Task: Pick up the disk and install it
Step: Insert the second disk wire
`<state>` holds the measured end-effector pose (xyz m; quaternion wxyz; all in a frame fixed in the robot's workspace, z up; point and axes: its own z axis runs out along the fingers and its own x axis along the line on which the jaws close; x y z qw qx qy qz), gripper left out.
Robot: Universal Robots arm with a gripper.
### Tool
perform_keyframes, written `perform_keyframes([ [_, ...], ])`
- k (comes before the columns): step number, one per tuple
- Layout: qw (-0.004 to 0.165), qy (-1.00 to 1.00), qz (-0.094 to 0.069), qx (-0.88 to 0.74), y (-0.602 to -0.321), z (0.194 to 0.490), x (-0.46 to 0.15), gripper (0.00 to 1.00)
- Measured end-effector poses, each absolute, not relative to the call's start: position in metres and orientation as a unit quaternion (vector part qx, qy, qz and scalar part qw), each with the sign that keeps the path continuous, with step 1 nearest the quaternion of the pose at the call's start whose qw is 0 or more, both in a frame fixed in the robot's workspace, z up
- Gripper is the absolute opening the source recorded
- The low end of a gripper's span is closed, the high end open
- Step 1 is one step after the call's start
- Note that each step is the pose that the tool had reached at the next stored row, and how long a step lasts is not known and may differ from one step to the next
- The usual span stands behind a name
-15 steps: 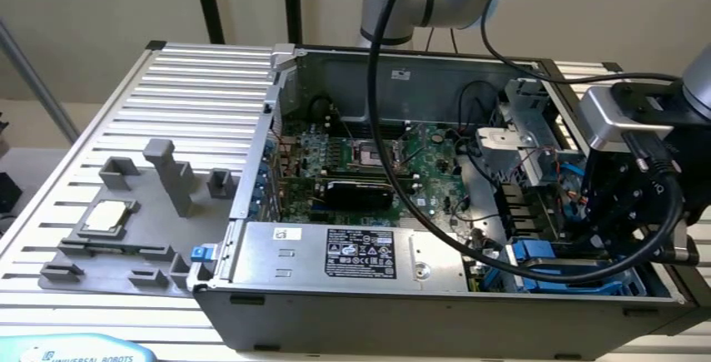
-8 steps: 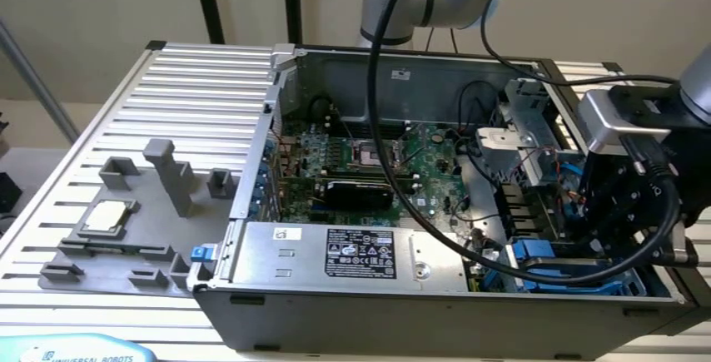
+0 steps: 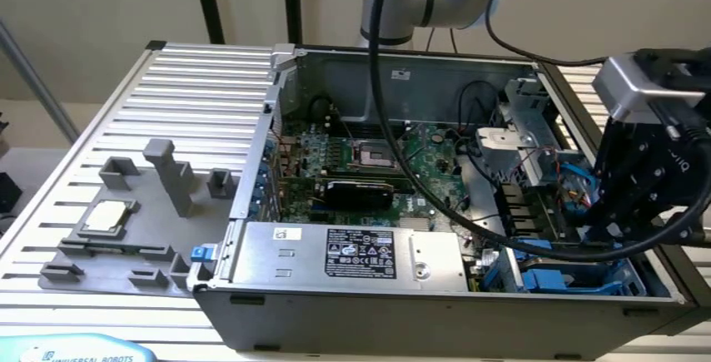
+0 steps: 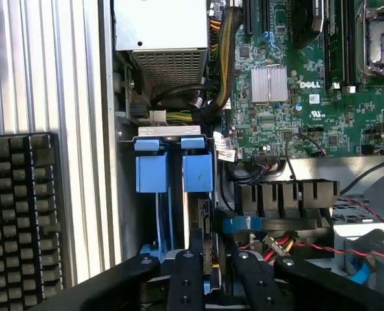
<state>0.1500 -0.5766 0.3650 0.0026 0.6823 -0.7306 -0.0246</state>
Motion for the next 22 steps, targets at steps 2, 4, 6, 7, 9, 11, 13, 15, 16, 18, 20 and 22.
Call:
perform_keyframes([
  [2, 0.003, -0.731, -0.025, 0.682, -0.577, 0.374, 0.15, 0.24],
  [4, 0.003, -0.731, -0.025, 0.682, -0.577, 0.38, 0.15, 0.24],
  [6, 0.003, -0.731, -0.025, 0.682, -0.577, 0.381, 0.15, 0.24],
  [7, 0.002, -0.731, -0.025, 0.682, -0.576, 0.381, 0.149, 0.24],
  [9, 0.003, -0.731, -0.024, 0.682, -0.576, 0.381, 0.148, 0.24],
  [11, 0.003, -0.731, -0.024, 0.682, -0.576, 0.38, 0.146, 0.24],
  [13, 0.004, -0.731, -0.024, 0.682, -0.575, 0.379, 0.145, 0.24],
  [15, 0.004, -0.731, -0.023, 0.682, -0.575, 0.376, 0.144, 0.24],
  [16, 0.004, -0.731, -0.023, 0.682, -0.575, 0.375, 0.143, 0.24],
  [18, 0.004, -0.731, -0.023, 0.682, -0.574, 0.374, 0.143, 0.24],
  [20, 0.004, -0.731, -0.023, 0.682, -0.574, 0.372, 0.143, 0.24],
  [22, 0.004, -0.731, -0.023, 0.682, -0.573, 0.371, 0.143, 0.24],
])
